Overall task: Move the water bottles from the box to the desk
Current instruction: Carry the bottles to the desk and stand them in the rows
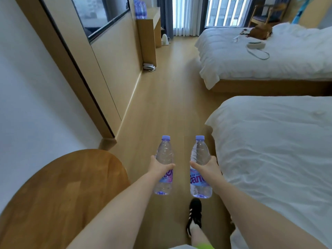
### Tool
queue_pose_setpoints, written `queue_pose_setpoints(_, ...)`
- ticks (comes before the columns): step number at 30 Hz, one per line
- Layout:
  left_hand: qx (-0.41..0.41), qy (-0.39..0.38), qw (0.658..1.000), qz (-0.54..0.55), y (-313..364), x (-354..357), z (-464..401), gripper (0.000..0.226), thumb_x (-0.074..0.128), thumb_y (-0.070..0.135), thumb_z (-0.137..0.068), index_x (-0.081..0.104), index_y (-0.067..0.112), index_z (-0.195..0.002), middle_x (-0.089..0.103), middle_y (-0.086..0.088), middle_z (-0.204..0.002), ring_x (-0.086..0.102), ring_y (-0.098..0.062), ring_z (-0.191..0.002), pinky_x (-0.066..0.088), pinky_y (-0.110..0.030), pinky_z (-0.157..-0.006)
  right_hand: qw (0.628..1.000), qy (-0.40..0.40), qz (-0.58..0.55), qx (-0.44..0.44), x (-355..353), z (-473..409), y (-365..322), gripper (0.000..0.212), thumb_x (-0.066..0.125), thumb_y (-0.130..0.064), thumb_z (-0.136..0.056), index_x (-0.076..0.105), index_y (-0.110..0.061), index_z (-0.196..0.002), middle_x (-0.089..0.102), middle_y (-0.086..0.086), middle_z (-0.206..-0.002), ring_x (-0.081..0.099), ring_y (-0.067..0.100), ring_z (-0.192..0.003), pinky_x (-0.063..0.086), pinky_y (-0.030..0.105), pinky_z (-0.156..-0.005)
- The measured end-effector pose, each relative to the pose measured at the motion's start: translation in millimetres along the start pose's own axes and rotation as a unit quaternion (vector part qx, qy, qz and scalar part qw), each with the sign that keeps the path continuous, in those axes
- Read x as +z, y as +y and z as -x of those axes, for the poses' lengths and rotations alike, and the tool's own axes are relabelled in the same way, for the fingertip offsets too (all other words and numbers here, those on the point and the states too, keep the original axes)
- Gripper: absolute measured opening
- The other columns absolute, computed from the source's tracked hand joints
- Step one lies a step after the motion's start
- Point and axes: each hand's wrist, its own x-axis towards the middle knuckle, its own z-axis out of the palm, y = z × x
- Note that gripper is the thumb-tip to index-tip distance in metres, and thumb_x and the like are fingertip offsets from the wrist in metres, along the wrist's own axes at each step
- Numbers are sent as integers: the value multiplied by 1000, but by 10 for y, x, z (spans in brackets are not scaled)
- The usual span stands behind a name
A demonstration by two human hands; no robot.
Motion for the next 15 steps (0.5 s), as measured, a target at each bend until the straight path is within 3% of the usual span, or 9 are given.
queue_pose_setpoints(6, 7, 25, 999, 21, 977, 181, -1240, 76, 84, 23, -69, 39, 7, -128, 56, -9, -121, 57, -22, -100, 47, -34, -87, 999, -37, 21, -15, -80, -1435, -781, 64, 76, -38, -79, 37, -15, -123, 61, 4, -103, 69, 17, -83, 56, 27, -63)
queue_pose_setpoints(11, 21, 36, 998, 51, 1844, 157, -2163, 83, 84, 22, -69, 35, 9, -135, 54, -9, -128, 56, -26, -114, 45, -41, -100, 998, -59, 12, -25, -103, -2515, -1598, 64, 77, -37, -78, 40, -11, -123, 65, 7, -101, 71, 19, -80, 59, 32, -63)
queue_pose_setpoints(15, 15, 64, 996, 60, 2363, 75, -2916, 82, 85, 20, -68, 36, 8, -133, 56, -10, -127, 58, -25, -111, 46, -39, -98, 998, -61, 24, -26, 4, -3311, -2115, 65, 78, -41, -76, 33, -17, -117, 61, 2, -95, 70, 16, -77, 55, 27, -56)
